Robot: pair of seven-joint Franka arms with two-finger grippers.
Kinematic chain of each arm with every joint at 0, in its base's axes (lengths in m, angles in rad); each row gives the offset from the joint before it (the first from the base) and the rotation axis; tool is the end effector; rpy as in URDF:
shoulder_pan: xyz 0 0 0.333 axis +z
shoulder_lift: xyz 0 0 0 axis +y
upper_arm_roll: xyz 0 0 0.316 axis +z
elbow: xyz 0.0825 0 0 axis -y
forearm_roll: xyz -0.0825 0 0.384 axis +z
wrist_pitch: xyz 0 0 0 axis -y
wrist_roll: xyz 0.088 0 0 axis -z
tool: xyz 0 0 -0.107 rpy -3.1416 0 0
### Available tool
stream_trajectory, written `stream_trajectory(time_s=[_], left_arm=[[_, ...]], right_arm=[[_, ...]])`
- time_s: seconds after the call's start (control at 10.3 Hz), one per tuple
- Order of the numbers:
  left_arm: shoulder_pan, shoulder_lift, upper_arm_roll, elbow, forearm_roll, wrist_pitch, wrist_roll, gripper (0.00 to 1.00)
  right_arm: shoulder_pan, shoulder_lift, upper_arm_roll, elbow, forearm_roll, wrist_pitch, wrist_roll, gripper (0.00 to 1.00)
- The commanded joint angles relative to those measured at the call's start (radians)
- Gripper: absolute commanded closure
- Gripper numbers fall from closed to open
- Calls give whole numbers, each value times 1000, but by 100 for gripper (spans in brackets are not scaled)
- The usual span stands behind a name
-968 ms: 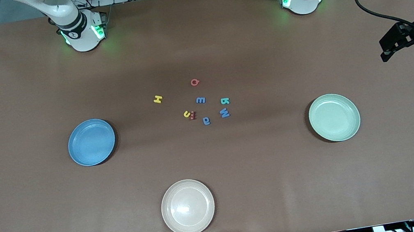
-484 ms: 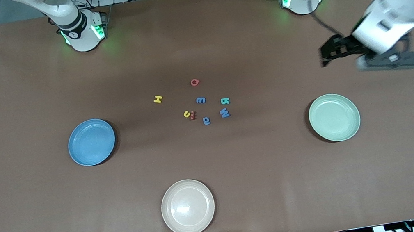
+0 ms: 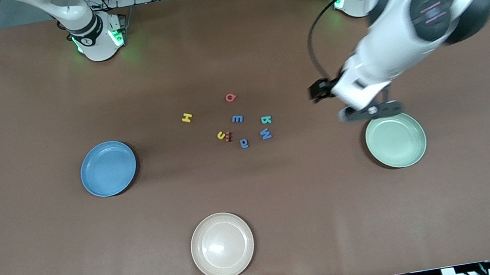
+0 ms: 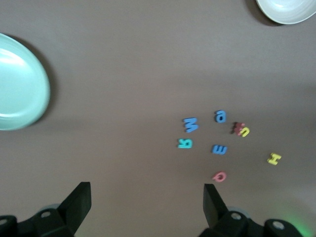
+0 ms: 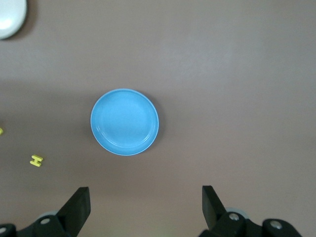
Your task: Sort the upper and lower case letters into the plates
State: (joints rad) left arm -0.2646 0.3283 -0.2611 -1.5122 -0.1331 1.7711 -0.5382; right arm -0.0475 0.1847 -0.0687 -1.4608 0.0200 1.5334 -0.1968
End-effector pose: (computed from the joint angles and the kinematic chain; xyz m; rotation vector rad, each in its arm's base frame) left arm 0.5678 -0.3188 0.4779 2.9772 0.0802 -0.2375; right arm 0.6002 -0.0642 0.5661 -3.1098 -0.1255 0.1700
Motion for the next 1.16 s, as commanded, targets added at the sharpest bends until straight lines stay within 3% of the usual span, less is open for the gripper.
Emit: stream_trajectory(time_s=[0.0,0.39,0.58,0.77,1.06], left_arm=[[-71,92,3,12,53,82,-164,0],[-148,221,5,-57,133,270,-302,0],[-241,215,2,-118,426,192,-308,4],[-213,227,2,-89,290,195,-289,0],[-208,239,2,-92,190,255,-278,0]], right_arm=[[38,87,3,31,-20,54,39,0],[61,137,6,24,4,73,138,0],[86,166,6,24,38,108,219,0],[145,176,4,1,40,175,346,0],[251,170,6,-107,38,292,554,0]])
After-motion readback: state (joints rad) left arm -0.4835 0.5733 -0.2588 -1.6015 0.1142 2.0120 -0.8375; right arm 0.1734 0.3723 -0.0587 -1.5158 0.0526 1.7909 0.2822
